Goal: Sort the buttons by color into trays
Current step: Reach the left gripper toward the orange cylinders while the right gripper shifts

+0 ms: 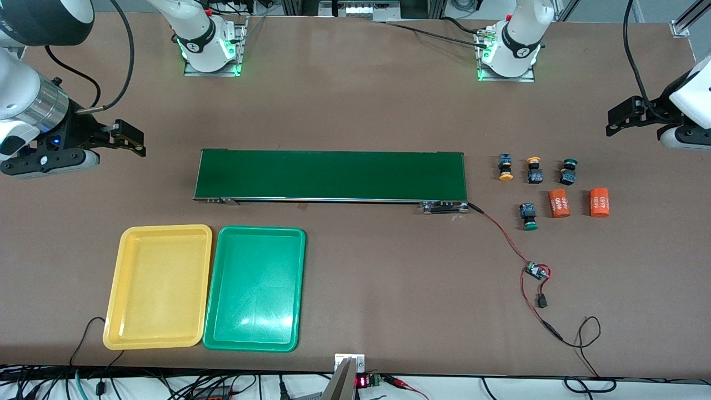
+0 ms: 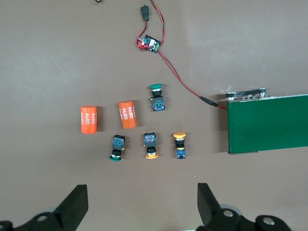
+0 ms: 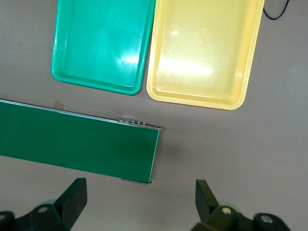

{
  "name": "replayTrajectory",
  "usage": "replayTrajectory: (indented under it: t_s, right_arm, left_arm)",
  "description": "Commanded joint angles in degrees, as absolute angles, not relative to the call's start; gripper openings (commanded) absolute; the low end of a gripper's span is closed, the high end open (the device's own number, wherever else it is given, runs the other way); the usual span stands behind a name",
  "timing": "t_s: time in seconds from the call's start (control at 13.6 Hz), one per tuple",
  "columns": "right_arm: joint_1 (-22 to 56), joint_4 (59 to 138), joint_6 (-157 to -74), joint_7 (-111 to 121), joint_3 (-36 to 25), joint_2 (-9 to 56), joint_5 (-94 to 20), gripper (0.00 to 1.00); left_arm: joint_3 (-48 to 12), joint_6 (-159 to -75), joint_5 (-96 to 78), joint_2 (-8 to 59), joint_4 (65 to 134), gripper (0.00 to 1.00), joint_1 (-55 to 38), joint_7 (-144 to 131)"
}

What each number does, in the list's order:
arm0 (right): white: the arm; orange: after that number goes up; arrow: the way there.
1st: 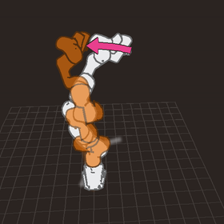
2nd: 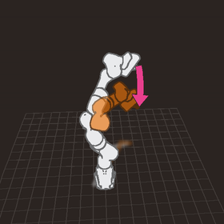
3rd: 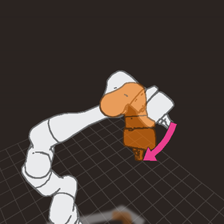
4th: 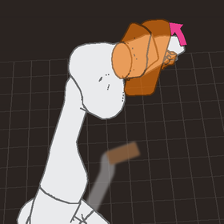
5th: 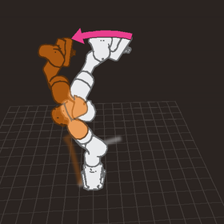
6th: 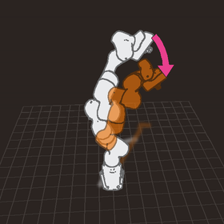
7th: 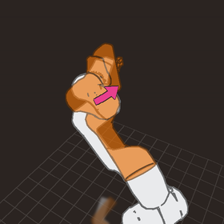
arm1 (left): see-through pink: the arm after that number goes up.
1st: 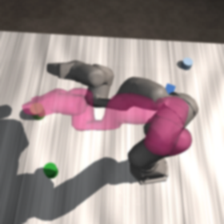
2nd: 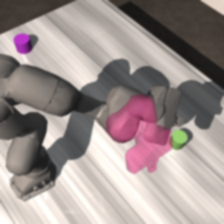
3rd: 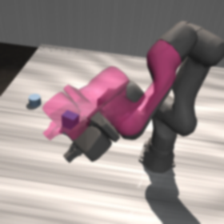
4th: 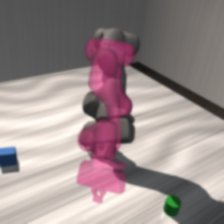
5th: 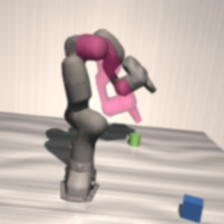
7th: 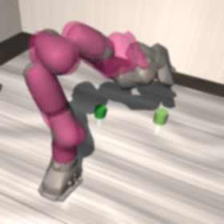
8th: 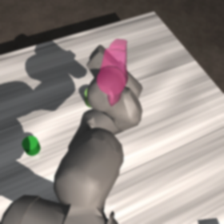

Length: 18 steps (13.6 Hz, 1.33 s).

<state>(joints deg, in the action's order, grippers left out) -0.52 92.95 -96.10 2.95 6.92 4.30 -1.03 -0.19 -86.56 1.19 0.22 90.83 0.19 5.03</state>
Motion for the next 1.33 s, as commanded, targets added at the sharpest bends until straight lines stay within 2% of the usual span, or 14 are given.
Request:
replayTrajectory:
  t_s: [0.0,1.25]
  right_arm:
    - [-0.5,92.6,-96.8,2.6,6.6,4.4,-1.7,1.00]
    - [-0.4,92.3,-96.6,2.8,6.2,6.7,-0.8,1.00]
  left_arm:
    - [-0.4,-85.0,2.3,1.1,88.7,1.00,0.8,6.9]
    - [-0.4,-85.0,2.4,1.1,88.7,1.00,1.1,6.9]
